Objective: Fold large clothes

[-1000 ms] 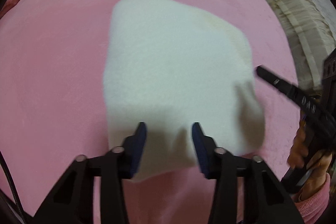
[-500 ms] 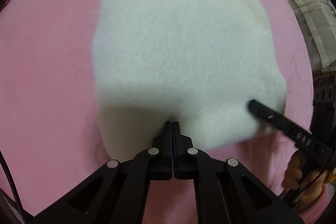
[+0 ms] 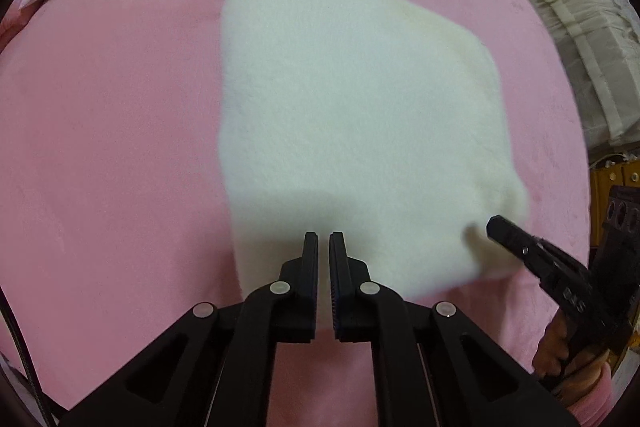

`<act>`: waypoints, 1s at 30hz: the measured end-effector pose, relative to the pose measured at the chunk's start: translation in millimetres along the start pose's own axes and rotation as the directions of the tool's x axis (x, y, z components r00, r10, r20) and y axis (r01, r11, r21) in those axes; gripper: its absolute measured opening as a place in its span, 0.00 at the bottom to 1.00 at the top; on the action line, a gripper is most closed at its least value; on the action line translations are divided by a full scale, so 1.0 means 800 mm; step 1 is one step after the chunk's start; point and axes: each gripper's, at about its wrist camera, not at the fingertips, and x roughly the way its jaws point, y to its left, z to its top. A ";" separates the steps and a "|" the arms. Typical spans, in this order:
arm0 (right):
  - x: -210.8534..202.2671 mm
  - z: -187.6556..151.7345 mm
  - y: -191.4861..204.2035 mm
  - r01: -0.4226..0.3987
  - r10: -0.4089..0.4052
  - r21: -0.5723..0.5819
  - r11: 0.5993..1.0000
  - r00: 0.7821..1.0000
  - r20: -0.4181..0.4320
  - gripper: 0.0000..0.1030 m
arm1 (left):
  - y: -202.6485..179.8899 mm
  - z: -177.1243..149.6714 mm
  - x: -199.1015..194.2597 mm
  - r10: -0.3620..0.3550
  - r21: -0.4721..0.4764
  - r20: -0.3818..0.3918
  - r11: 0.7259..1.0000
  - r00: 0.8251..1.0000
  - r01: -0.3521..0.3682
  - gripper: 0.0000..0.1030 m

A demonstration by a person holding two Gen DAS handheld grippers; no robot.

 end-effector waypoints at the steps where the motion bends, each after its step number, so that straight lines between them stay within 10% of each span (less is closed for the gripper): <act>1: 0.012 0.003 0.004 -0.052 0.052 0.018 0.999 0.999 -0.007 0.01 | 0.001 0.006 0.011 0.019 -0.008 -0.013 1.000 1.000 -0.019 0.03; 16: 0.125 0.104 0.023 -0.097 0.097 0.001 0.995 0.995 0.017 0.01 | 0.018 0.129 0.092 -0.213 -0.017 0.041 0.977 0.976 0.214 0.03; 30: 0.081 0.162 -0.066 0.149 -0.154 0.040 0.988 0.959 0.239 0.00 | 0.056 0.170 0.120 -0.162 -0.030 0.251 0.984 0.954 0.175 0.01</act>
